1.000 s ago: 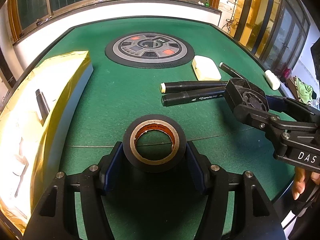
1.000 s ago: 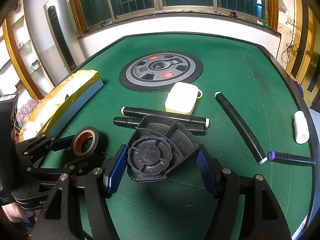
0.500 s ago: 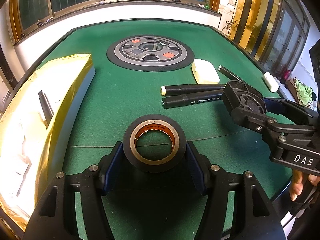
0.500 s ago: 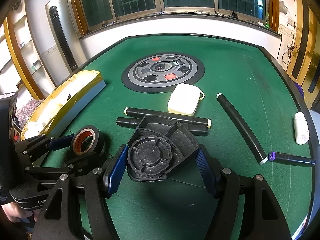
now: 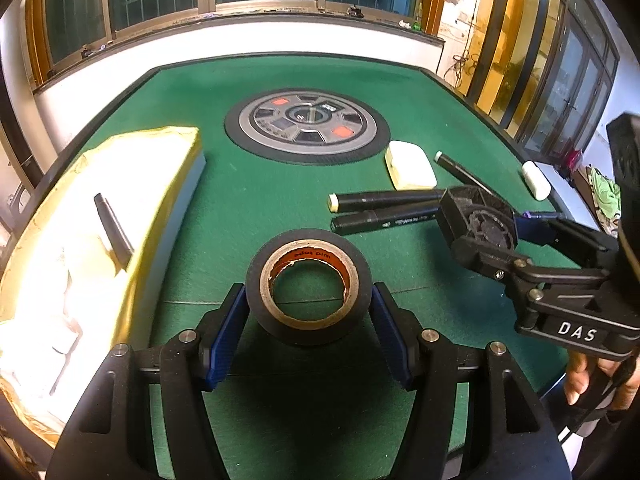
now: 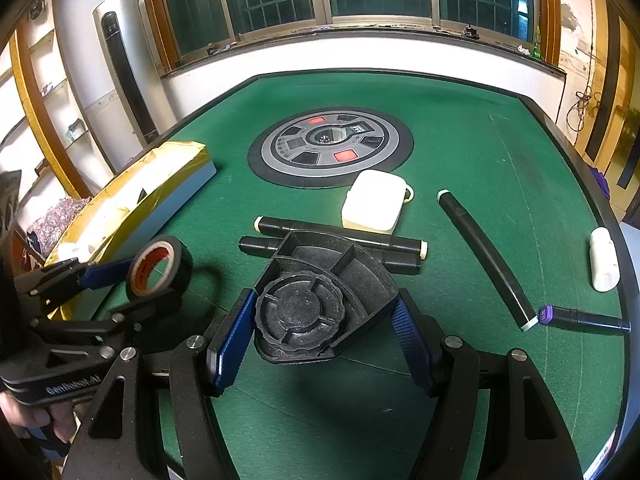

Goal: Organize rigid objects
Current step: 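Carry the tape roll with the left tool and the black cover with the right tool to the tray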

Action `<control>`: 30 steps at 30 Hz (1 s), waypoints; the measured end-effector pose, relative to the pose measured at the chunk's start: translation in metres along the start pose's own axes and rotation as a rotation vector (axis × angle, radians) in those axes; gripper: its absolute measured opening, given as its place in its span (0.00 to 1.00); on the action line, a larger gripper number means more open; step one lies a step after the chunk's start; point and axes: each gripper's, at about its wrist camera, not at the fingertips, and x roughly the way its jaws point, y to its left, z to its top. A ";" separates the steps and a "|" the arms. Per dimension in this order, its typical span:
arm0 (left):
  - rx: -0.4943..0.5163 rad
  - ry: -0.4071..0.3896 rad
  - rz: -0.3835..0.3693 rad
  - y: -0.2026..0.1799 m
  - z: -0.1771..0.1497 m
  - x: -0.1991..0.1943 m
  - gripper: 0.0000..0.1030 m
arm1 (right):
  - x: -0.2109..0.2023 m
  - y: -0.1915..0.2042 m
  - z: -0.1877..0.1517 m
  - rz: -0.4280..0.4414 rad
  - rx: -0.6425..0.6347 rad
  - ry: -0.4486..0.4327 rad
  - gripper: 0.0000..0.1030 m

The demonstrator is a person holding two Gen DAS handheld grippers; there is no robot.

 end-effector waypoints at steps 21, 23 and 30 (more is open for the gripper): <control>-0.101 -0.070 0.064 0.055 0.011 -0.032 0.59 | 0.000 0.008 0.002 0.022 -0.022 -0.002 0.61; -0.115 -0.074 0.079 0.063 0.012 -0.034 0.59 | 0.000 0.009 0.002 0.025 -0.025 -0.003 0.61; -0.198 -0.047 0.100 0.104 0.009 -0.033 0.59 | 0.002 0.012 0.003 0.029 -0.030 -0.003 0.61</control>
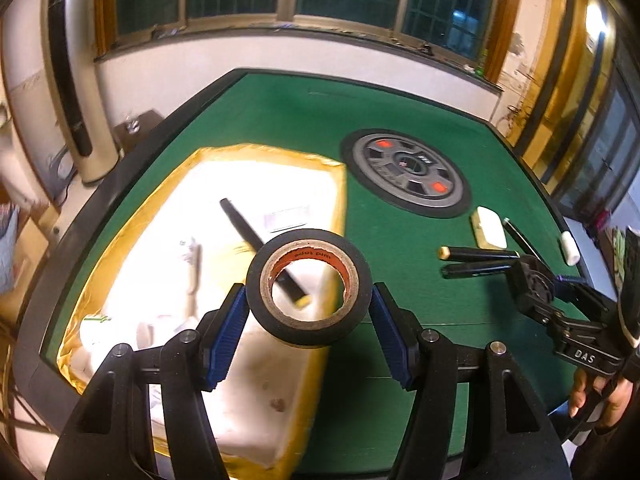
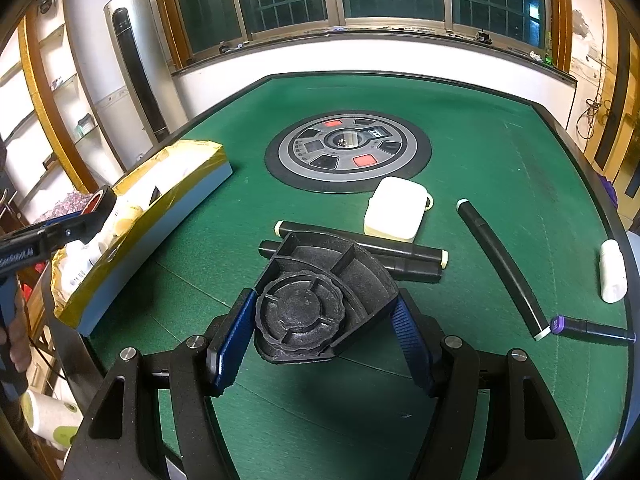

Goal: Organize rigid objects
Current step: 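Carry the tape roll with the left tool and the black cover with the right tool to the tray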

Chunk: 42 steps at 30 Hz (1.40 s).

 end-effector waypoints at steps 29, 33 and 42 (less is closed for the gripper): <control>-0.089 0.154 -0.013 0.049 -0.034 0.025 0.59 | 0.008 0.047 0.018 0.061 -0.085 -0.007 0.61; -0.056 0.160 0.001 0.047 -0.036 0.024 0.59 | 0.013 0.072 0.030 0.103 -0.128 -0.011 0.61; -0.029 0.167 -0.016 0.051 -0.043 0.020 0.59 | 0.033 0.129 0.063 0.248 -0.222 0.009 0.61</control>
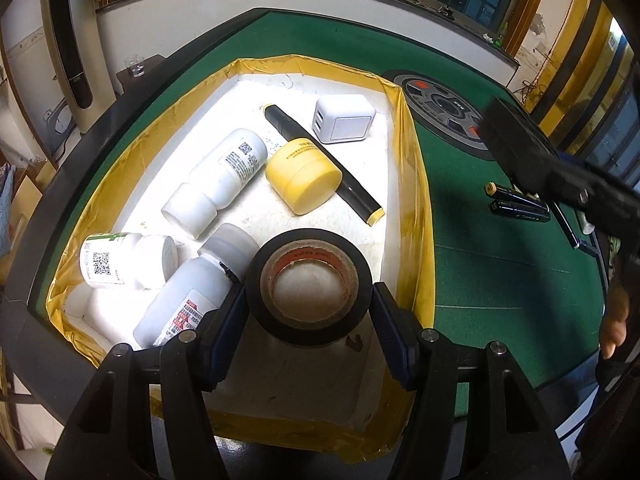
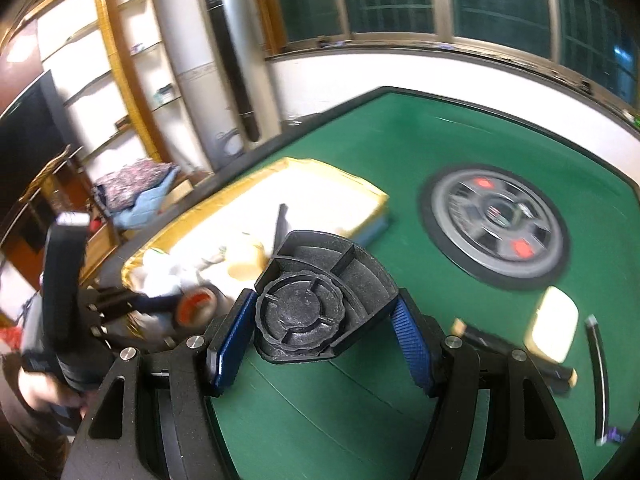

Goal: Organize rigid objects
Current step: 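Carry the tape roll with the left tool and the black cover with the right tool to the tray, then lower the cover into the tray and open the right tool while the left tool releases the tape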

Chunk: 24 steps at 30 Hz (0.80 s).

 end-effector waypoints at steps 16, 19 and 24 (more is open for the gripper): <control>-0.028 0.004 -0.002 0.012 -0.004 0.006 0.59 | 0.097 0.058 0.066 0.151 -0.080 0.112 0.61; -0.026 0.003 0.003 0.011 -0.003 0.007 0.59 | 0.109 0.065 0.067 0.158 -0.089 0.128 0.61; -0.028 -0.002 0.007 0.010 -0.003 0.007 0.59 | 0.128 0.068 0.071 0.153 -0.090 0.170 0.61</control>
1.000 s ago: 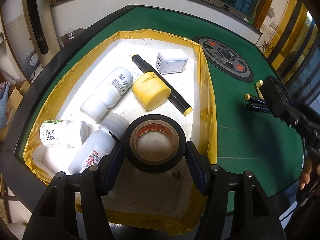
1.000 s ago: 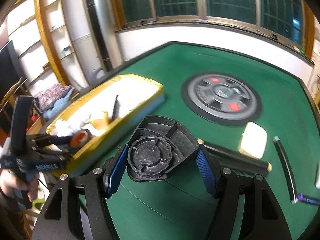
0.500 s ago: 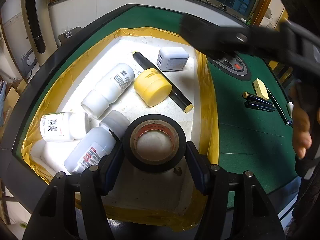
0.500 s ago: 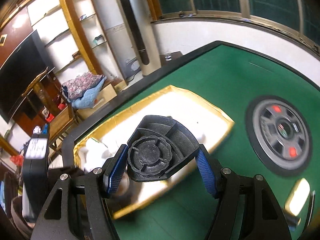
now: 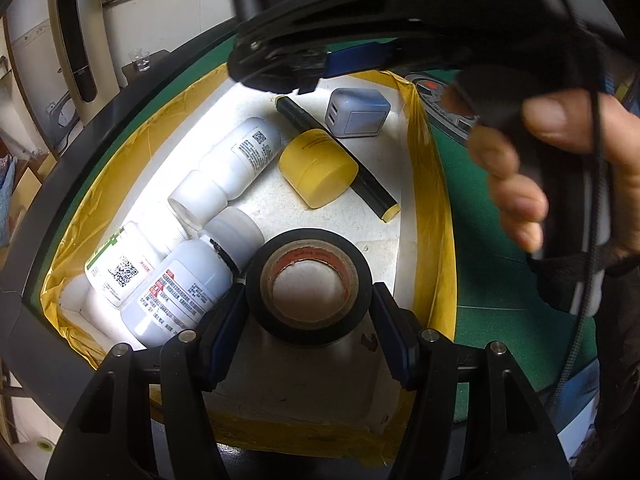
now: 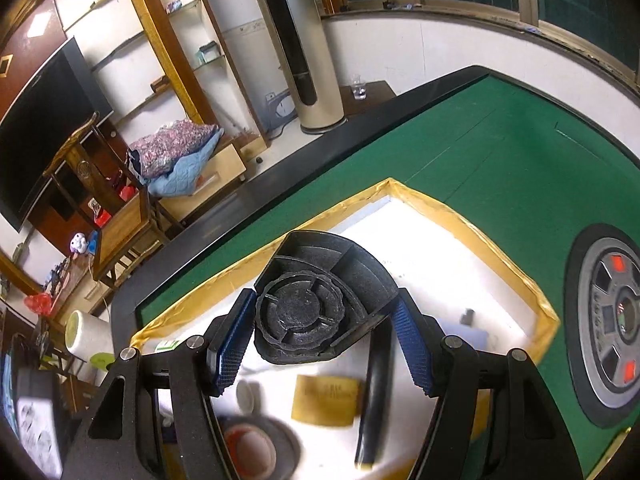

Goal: Organize rigid objects
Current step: 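Lower the cover into the tray and open the right tool while the left tool releases the tape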

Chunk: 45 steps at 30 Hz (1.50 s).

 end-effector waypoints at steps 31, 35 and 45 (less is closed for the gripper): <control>-0.004 -0.006 0.003 0.000 0.000 -0.001 0.59 | 0.033 -0.006 0.013 -0.097 -0.071 0.122 0.61; -0.008 -0.005 0.004 0.001 0.001 -0.002 0.59 | 0.034 -0.003 0.015 -0.097 -0.059 0.121 0.62; -0.015 -0.007 0.018 -0.001 0.000 -0.003 0.59 | 0.023 -0.008 0.013 -0.070 -0.017 0.096 0.68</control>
